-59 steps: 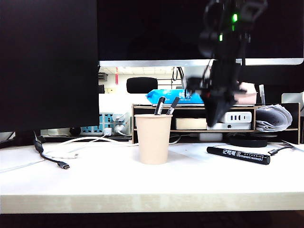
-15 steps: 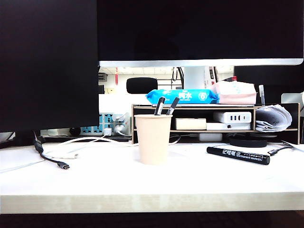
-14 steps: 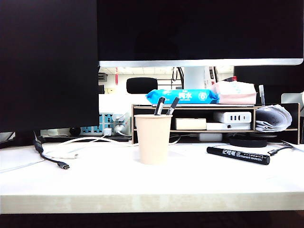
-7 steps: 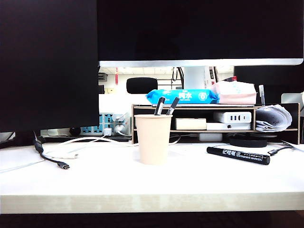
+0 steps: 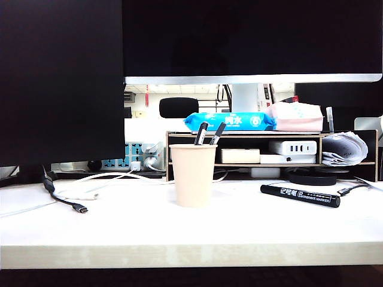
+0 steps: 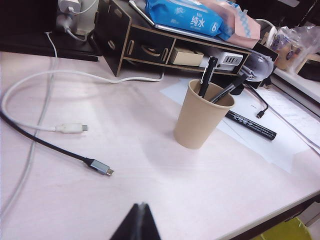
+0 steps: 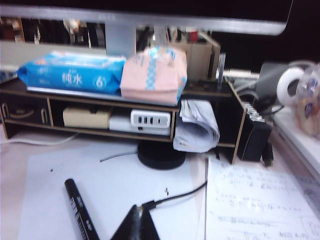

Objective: Pick up the marker from the paper cup and put it on the table.

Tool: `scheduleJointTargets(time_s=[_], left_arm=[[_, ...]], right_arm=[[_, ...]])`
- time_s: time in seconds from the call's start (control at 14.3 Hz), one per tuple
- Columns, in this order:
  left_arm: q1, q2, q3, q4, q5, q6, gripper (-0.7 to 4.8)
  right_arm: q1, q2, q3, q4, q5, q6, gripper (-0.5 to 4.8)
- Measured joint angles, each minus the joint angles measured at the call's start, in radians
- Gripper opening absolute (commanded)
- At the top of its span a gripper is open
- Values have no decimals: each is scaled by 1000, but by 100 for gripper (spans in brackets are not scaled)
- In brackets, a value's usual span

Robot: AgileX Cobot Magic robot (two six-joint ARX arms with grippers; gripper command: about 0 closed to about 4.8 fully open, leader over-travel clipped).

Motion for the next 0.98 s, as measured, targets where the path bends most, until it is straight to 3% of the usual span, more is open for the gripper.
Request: scheduleJointTargets(time_s=[0.28, 0.42, 0.98], left_arm=[[0, 0, 0, 0, 0, 0, -5], [0, 0, 0, 0, 0, 0, -5], [0, 0, 0, 0, 0, 0, -5]], right_arm=[[0, 0, -23, 48, 24, 13, -5], [0, -2, -43, 39, 102, 111, -5], [0, -3, -44, -42, 106, 156, -5]])
